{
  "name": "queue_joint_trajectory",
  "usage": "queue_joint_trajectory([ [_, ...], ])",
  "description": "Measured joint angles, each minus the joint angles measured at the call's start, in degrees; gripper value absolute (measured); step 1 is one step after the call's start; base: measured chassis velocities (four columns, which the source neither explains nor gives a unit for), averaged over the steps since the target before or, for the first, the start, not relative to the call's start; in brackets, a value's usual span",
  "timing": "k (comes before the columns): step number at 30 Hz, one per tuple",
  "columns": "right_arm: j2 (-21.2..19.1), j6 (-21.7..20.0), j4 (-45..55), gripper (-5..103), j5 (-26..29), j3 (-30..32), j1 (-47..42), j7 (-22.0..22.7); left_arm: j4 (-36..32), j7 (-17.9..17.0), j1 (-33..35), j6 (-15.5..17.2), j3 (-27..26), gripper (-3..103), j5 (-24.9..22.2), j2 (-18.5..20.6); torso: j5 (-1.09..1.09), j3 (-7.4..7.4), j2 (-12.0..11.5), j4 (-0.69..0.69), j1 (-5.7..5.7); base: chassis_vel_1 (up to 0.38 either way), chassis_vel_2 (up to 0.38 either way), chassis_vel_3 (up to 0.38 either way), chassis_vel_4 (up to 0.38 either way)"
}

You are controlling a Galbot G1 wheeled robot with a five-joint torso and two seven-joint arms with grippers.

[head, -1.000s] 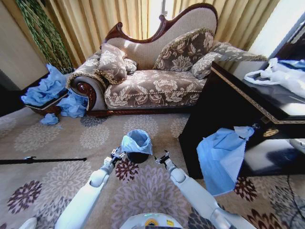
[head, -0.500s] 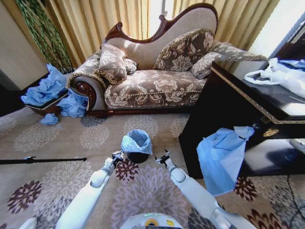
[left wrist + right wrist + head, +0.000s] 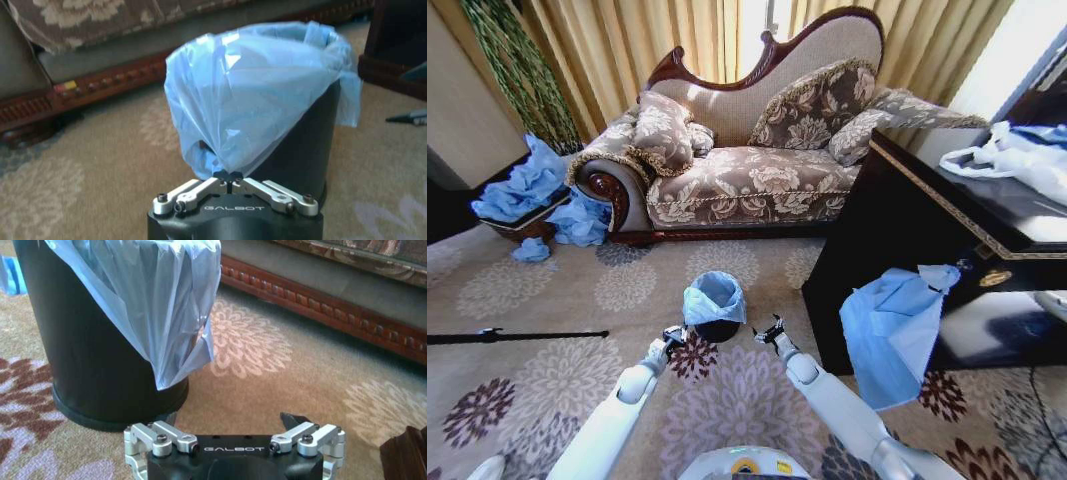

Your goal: Place a garbage bag over the trash bin.

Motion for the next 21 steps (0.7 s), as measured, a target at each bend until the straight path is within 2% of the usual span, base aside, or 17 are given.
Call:
queue_joint_trajectory([
  [7, -0.61, 0.03, 0.94, 100, 0.09, -0.21, -0.50, 0.00, 4.51, -0.03, -2.56, -0.64, 0.29, 0, 1.37, -1.75, 0.00, 0.00, 0.00, -0.01, 0.00, 0.000, 0.000, 0.000, 0.000],
  [14, -0.67, -0.14, 1.79, 100, 0.33, -0.12, -1.07, 0.15, 12.61, 0.79, -6.26, -2.37, 0.56, 0, 4.91, -4.65, 0.00, 0.00, 0.00, -0.01, 0.00, 0.000, 0.000, 0.000, 0.000],
  [21, -0.82, -0.25, 2.36, 100, 0.47, 0.06, -1.84, 0.16, 14.37, 1.85, -6.24, -2.57, 0.57, 0, 7.12, -5.39, 0.00, 0.00, 0.00, -0.01, 0.00, 0.000, 0.000, 0.000, 0.000],
])
